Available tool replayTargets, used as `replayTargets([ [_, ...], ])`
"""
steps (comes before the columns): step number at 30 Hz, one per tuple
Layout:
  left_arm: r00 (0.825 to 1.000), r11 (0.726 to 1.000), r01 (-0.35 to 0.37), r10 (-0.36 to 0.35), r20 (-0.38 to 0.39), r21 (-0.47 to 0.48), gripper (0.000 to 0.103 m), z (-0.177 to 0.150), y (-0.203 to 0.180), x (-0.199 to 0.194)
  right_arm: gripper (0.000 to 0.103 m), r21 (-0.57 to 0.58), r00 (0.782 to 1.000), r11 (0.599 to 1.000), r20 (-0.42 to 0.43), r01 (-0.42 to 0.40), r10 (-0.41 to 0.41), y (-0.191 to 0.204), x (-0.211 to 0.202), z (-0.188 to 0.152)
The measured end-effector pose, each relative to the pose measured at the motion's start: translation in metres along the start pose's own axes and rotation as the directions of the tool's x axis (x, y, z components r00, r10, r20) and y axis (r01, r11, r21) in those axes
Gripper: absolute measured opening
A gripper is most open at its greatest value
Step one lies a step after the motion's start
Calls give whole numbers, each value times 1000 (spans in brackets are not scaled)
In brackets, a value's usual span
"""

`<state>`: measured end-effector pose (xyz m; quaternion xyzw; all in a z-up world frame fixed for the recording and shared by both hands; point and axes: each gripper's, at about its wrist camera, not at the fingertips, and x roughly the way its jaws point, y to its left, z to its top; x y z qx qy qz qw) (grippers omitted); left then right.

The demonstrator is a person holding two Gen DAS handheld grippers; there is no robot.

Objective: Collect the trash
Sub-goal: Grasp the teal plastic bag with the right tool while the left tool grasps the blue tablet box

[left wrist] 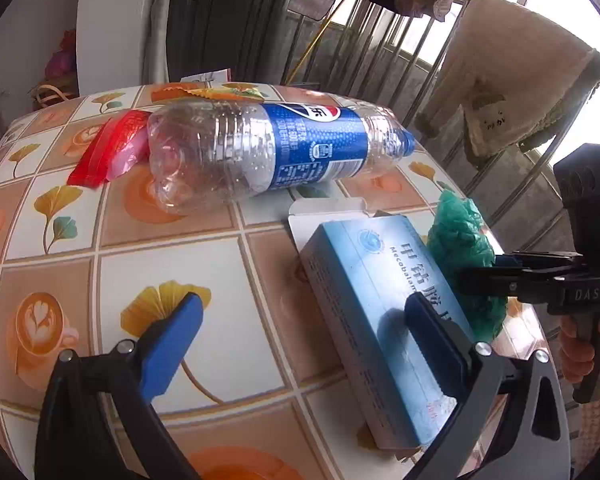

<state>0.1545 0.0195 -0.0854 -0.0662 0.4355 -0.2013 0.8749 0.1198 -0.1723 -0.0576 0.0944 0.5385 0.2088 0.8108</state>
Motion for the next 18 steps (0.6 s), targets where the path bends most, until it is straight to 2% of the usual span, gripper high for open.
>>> replayTargets([
  [2,1000,1000,-6,6,-5,-16,99,0,6,0,47,-12,999,1000,-24,-28,27,7,6,0],
  [4,1000,1000,-8,8,-13,-25,99,-1,10,-2,47,-38,999,999,-36,4,-6,15,10,0],
  [11,998,996,-52,49,-33,-78,99,-7,30,-14,47,-61,998,998,-59,-11,7,35,19,-3],
  [18,994,991,-105,103,-32,-88,99,-16,44,-31,47,-86,995,994,-80,-68,61,57,25,-9],
])
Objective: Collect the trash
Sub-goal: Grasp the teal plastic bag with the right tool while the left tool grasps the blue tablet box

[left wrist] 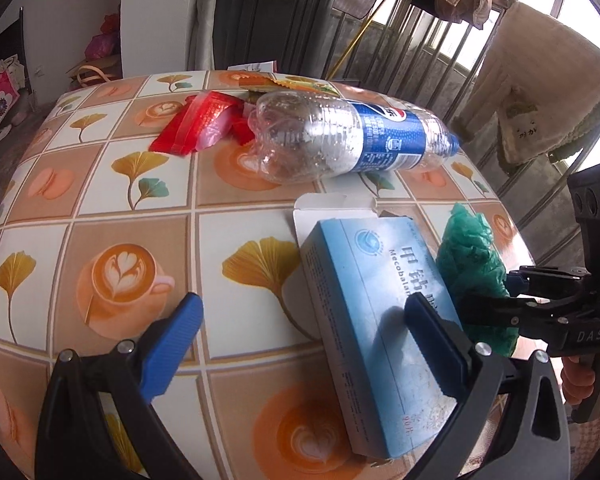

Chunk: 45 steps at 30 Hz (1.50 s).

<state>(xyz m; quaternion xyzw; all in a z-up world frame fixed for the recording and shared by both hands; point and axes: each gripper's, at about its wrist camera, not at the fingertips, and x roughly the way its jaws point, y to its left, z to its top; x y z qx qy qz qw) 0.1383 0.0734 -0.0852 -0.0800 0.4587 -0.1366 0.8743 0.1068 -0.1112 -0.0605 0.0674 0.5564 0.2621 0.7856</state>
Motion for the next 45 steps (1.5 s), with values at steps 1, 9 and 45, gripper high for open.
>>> replayTargets([
  [1,1000,1000,-15,15,3,6,99,-3,2,-3,47,-8,1000,1000,-1,-1,1,3,2,0],
  [9,1000,1000,-5,5,7,-5,99,-6,1,-9,47,-32,1000,999,-5,-9,9,20,7,-1],
  [45,995,997,76,-76,72,2,93,-17,-26,-22,95,77,967,977,145,198,-208,0,-11,-35],
])
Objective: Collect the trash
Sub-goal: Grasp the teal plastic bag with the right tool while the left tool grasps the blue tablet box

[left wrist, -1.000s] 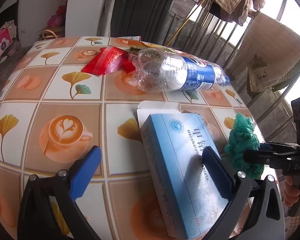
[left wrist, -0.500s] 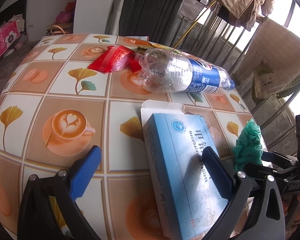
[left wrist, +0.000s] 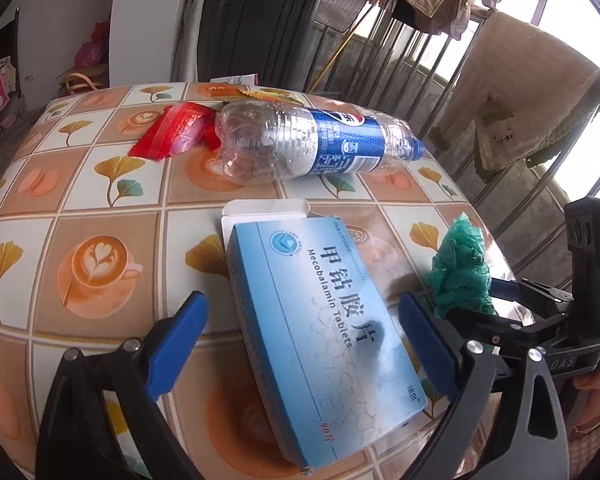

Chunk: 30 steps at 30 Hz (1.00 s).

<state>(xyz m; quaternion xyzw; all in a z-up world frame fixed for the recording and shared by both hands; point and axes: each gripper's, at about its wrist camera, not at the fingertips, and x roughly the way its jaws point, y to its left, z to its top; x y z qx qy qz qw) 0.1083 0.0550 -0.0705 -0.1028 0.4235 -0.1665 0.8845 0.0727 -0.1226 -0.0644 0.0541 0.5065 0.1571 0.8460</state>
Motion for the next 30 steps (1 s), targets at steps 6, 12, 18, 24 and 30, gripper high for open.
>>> replayTargets([
  [6,997,996,-56,59,-50,75,92,-7,-27,21,95,0,1000,1000,8,-9,9,-2,-2,-1],
  [12,990,978,-128,137,-44,166,87,-12,-36,24,95,-3,1000,1000,12,-17,17,-3,-3,-1],
  [18,987,979,-146,154,-42,140,81,-10,-7,10,94,19,999,999,17,-33,33,-7,-4,0],
  [24,993,991,-110,113,-40,72,77,-12,13,-11,69,35,1000,999,17,-3,2,-10,-6,3],
  [30,996,997,-72,73,-55,29,76,-17,10,-12,45,52,1000,998,-8,-23,23,-12,-10,1],
])
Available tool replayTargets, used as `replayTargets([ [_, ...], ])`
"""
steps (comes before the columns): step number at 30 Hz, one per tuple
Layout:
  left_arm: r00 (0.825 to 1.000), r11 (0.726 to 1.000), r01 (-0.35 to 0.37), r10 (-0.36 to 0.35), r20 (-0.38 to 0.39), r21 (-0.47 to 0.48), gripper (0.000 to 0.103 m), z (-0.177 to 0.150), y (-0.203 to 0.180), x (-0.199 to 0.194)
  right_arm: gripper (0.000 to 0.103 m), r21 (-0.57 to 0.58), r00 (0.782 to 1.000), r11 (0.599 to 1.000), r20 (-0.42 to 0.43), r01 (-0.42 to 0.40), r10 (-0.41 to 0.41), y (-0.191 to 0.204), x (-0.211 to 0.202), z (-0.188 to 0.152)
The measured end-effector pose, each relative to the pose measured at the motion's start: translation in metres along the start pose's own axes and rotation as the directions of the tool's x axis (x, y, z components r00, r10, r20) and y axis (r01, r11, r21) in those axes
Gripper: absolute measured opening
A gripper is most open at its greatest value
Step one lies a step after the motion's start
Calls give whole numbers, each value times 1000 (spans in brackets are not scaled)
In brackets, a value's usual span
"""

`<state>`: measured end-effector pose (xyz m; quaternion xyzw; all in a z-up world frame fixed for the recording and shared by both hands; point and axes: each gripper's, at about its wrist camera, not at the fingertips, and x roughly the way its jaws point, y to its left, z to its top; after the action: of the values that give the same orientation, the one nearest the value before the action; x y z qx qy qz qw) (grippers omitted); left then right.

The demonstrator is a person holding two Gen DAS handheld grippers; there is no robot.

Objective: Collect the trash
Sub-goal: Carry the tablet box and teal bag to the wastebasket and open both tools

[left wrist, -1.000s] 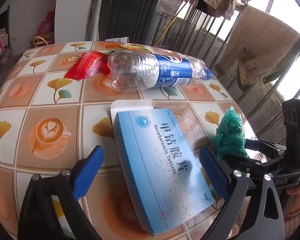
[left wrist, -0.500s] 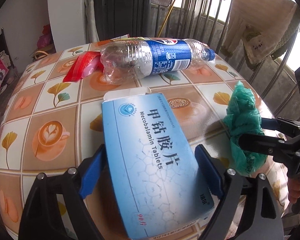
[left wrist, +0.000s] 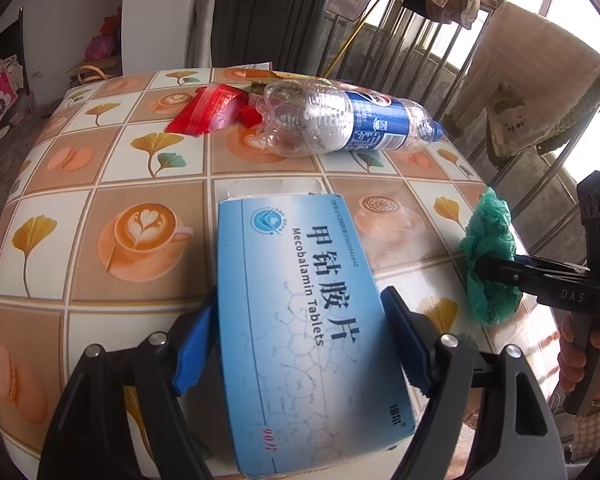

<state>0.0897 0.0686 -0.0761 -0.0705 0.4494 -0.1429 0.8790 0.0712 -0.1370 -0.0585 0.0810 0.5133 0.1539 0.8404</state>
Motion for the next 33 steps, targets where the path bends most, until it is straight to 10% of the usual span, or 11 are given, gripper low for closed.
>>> replayTargets([
  [18,996,998,-69,69,-48,1,81,2,-7,13,76,-17,998,998,33,62,-62,10,-1,-11],
  [33,995,995,-95,95,2,24,75,2,-6,8,60,-48,972,976,111,214,-208,26,8,-15],
])
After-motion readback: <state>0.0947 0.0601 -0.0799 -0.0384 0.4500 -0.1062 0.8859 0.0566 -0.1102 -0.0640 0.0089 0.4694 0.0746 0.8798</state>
